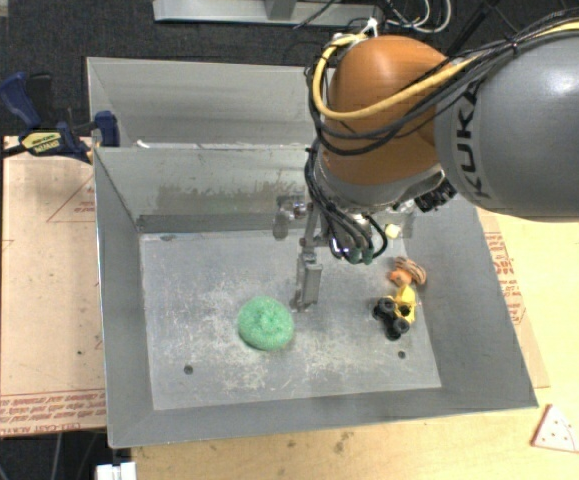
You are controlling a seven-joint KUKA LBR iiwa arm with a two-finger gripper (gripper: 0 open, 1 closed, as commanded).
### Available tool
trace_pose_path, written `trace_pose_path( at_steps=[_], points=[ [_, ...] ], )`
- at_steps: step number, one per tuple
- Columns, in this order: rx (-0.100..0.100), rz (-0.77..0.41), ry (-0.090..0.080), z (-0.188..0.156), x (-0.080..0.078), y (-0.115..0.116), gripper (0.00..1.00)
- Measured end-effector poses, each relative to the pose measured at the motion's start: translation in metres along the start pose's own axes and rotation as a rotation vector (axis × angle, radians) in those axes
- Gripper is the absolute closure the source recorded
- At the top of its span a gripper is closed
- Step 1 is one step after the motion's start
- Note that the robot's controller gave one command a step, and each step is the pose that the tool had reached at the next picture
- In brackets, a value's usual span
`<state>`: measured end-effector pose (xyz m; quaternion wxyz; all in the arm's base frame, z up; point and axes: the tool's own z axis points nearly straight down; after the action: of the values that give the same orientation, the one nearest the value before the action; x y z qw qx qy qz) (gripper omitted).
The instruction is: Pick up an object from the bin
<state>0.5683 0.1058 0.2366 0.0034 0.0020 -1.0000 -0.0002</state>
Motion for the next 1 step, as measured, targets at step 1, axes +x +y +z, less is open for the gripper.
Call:
trace_pose_path(
  at_steps=[1],
  points=[
    [-0.001,0.002,-0.008,-0.0048,-0.0010,-0.0005,0.00]
  ],
)
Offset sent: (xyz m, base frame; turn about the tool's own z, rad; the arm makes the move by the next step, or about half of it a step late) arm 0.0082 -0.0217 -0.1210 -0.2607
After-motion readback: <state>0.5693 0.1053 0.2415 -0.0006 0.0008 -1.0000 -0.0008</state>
